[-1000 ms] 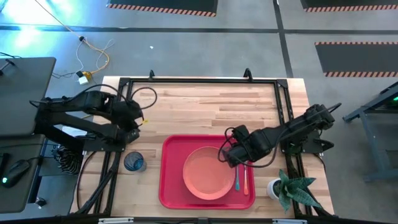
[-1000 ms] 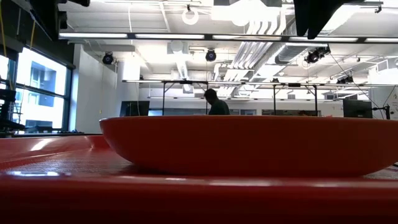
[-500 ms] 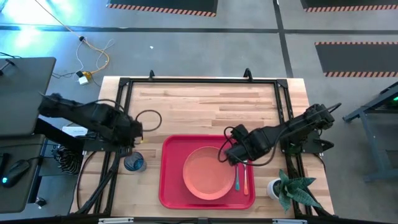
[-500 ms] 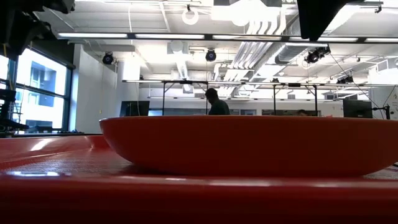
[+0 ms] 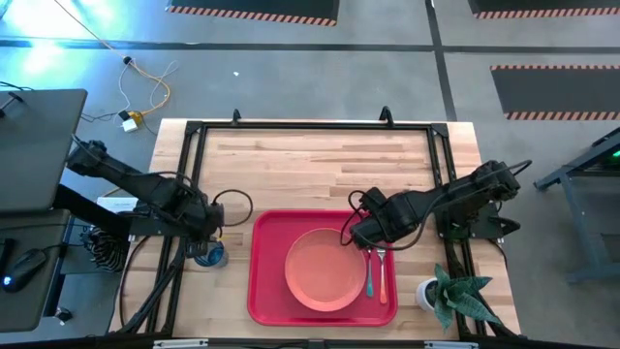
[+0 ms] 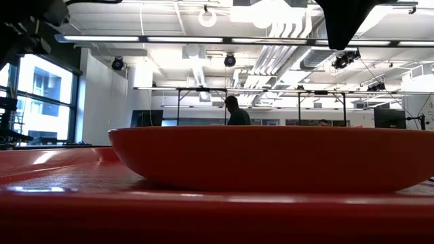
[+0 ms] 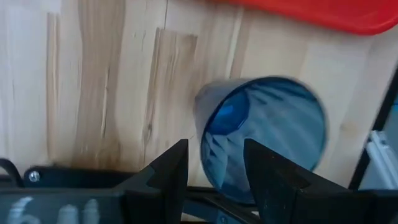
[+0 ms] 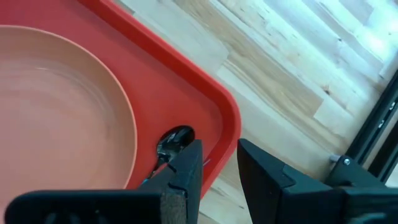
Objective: Pick and place plate/cup/fork/spoon on tray
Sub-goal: Put the blue glass on the red tray to the top left of the orange plate
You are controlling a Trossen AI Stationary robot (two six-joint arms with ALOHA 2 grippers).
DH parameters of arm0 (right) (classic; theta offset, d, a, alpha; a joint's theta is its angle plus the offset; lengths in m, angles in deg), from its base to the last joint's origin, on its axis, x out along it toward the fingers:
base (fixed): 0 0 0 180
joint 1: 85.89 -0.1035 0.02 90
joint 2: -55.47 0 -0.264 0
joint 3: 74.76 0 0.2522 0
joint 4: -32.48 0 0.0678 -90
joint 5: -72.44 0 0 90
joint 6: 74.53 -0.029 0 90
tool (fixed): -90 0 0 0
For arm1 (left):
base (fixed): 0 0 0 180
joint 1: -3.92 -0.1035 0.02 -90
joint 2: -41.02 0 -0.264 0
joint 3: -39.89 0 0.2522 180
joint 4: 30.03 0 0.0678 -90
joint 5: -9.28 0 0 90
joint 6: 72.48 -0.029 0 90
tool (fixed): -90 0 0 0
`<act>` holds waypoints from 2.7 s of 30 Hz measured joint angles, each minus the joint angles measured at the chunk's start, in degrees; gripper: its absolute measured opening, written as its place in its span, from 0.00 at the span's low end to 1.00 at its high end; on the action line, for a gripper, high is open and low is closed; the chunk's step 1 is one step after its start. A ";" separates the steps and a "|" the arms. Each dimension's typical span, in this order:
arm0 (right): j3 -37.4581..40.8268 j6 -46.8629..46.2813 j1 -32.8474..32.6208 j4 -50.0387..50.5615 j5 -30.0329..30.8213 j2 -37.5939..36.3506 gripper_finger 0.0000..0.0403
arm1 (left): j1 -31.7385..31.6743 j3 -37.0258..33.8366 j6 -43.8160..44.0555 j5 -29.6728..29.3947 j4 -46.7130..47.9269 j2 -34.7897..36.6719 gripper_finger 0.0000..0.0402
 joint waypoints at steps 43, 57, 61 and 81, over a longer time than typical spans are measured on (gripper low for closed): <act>0.04 7.26 1.89 0.04 3.18 0.00 0.23 | 1.26 2.27 23.10 -6.04 -4.53 -3.71 0.01; 0.04 6.64 3.05 -0.65 3.78 0.00 0.23 | -2.40 7.69 27.46 -25.42 -18.86 -3.98 0.01; 0.04 4.43 3.18 -0.82 4.52 0.00 0.23 | -5.74 7.69 25.22 -24.52 -23.42 -5.09 0.01; 0.04 4.64 4.89 -2.18 4.05 0.02 0.23 | -18.80 18.96 9.28 -7.21 -13.87 -18.30 0.01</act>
